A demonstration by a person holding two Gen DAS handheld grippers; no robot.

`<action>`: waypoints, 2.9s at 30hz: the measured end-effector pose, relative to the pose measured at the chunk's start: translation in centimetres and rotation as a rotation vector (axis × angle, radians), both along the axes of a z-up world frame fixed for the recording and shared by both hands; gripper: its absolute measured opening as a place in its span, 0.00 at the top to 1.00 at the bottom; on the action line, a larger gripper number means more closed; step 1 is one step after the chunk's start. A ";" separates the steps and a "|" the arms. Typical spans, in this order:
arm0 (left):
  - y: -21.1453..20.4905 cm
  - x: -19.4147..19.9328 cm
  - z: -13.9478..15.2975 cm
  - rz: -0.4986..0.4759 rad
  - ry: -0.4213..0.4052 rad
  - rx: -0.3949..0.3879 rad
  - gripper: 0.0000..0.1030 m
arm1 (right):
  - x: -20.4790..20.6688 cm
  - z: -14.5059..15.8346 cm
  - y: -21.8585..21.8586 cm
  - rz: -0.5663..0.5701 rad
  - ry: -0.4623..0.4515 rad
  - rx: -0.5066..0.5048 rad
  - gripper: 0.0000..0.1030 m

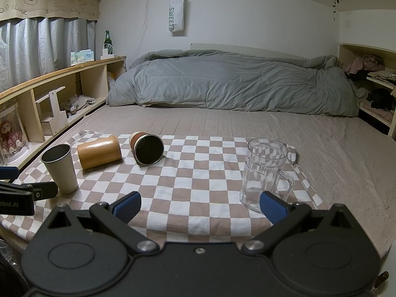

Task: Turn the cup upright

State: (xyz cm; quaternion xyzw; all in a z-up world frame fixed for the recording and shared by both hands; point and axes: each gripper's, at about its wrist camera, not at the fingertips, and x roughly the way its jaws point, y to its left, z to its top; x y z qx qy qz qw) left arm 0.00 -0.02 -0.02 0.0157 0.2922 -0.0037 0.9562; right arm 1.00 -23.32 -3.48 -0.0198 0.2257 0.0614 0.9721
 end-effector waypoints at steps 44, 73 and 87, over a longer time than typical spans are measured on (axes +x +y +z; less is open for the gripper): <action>0.0 0.0 0.0 0.001 0.000 -0.001 0.00 | -0.1 0.1 0.0 0.000 -0.002 0.001 0.00; -0.1 4.1 -1.4 0.041 0.016 -0.016 0.00 | 9.2 1.2 3.5 0.148 -0.003 -0.054 0.00; 1.4 7.6 -2.8 0.034 0.047 -0.053 0.00 | 27.5 -0.2 10.1 0.298 0.200 0.011 0.00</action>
